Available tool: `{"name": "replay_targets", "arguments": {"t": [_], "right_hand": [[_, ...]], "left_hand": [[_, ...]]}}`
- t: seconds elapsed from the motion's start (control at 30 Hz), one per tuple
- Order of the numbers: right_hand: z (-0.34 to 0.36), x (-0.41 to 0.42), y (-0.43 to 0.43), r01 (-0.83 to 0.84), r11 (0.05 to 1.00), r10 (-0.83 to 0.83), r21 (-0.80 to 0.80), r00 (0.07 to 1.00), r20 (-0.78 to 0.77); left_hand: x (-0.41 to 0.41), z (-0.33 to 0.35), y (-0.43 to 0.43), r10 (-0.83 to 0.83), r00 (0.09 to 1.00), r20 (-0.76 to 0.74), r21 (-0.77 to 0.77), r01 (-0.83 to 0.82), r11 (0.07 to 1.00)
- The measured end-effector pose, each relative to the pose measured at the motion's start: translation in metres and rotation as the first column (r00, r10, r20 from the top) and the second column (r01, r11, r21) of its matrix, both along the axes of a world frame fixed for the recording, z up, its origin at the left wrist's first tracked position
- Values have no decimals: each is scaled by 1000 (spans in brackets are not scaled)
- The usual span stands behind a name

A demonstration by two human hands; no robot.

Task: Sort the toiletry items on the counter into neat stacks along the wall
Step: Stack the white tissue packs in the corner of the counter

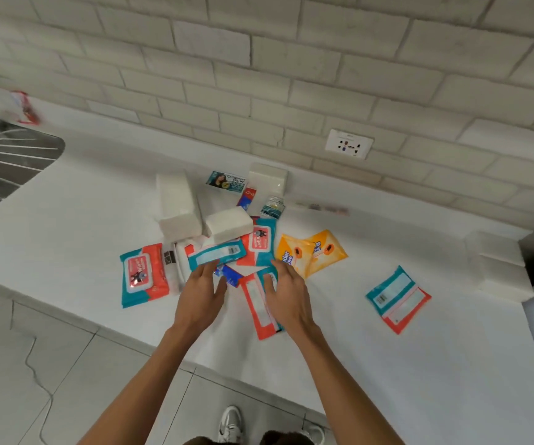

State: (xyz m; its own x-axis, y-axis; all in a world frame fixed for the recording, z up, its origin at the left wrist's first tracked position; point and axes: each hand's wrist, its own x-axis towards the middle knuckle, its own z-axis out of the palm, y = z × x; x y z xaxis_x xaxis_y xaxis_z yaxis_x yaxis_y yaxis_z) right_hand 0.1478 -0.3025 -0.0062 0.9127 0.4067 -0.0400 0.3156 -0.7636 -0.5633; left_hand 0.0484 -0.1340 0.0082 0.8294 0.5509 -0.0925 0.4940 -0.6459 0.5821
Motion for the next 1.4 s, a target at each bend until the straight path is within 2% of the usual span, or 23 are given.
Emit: {"name": "replay_targets", "arguments": {"t": [0.2, 0.37, 0.53, 0.77, 0.97, 1.23, 1.4], "right_hand": [[6, 44, 60, 15, 1000, -14, 11, 999, -44], [-5, 85, 102, 106, 986, -101, 126, 994, -49], [-15, 109, 126, 170, 971, -144, 171, 978, -154], [-22, 107, 139, 157, 957, -101, 243, 968, -228], [-19, 96, 132, 238, 918, -168, 317, 958, -231], [5, 66, 82, 399, 796, -305, 454, 914, -268], [22, 49, 33, 481, 698, -376, 531, 877, -300]], "left_hand": [[44, 3, 36, 176, 984, -17, -183, -176, 967], [78, -3, 53, 285, 957, 56, -337, -251, 907], [98, -12, 62, 365, 930, 41, -393, -321, 862], [105, -15, 64, 371, 925, 79, -453, -298, 840], [102, -8, 61, 400, 911, 101, -509, -298, 808], [88, 4, 37, 340, 918, 206, -504, -198, 841], [86, 16, 1, 313, 927, 205, -514, -170, 841]]}}
